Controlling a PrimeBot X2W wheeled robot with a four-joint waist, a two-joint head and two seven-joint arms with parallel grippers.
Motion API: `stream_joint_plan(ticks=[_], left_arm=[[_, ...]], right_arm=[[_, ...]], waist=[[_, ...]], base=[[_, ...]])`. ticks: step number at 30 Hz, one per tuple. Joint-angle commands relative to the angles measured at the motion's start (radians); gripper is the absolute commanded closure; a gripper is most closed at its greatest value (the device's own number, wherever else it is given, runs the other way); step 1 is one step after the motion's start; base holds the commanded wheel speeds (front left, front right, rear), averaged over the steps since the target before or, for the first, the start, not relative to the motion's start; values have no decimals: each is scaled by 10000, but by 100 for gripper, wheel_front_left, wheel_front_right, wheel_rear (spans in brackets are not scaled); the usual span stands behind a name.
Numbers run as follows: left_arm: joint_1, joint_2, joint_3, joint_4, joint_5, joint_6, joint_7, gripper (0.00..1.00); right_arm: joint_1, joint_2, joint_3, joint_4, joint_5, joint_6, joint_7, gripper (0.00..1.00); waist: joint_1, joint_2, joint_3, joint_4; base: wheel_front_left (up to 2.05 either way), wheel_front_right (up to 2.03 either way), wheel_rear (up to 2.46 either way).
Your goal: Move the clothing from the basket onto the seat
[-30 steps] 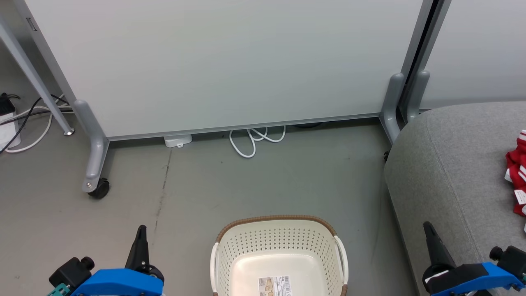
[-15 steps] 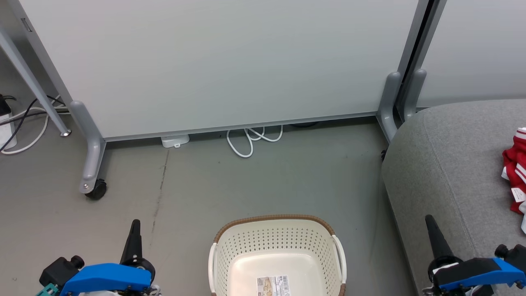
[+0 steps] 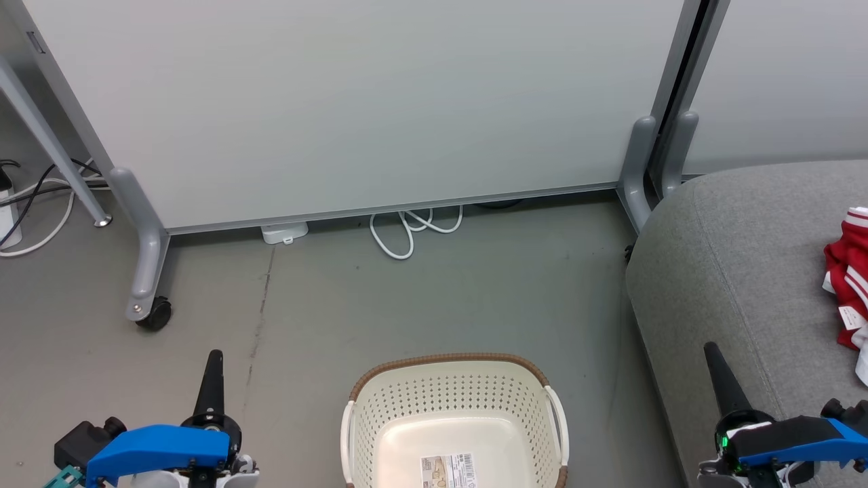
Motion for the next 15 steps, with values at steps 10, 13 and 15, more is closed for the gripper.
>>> stream_joint_plan(ticks=[10,13,15], left_arm=[[-309,-11,260,-284,-956,-12,271,100],[-319,-18,321,-320,-1199,-12,344,100],[-324,-23,362,-347,-1361,-12,389,100]], right_arm=[[-290,-86,-43,-148,1096,6,145,100],[-314,-88,-50,-161,1368,6,193,100],[-326,-90,-55,-167,1552,6,225,100]], waist=[[0,-1,13,-64],[0,-1,17,-83],[0,-1,20,-95]], base=[[0,0,0],[0,0,0],[0,0,0]])
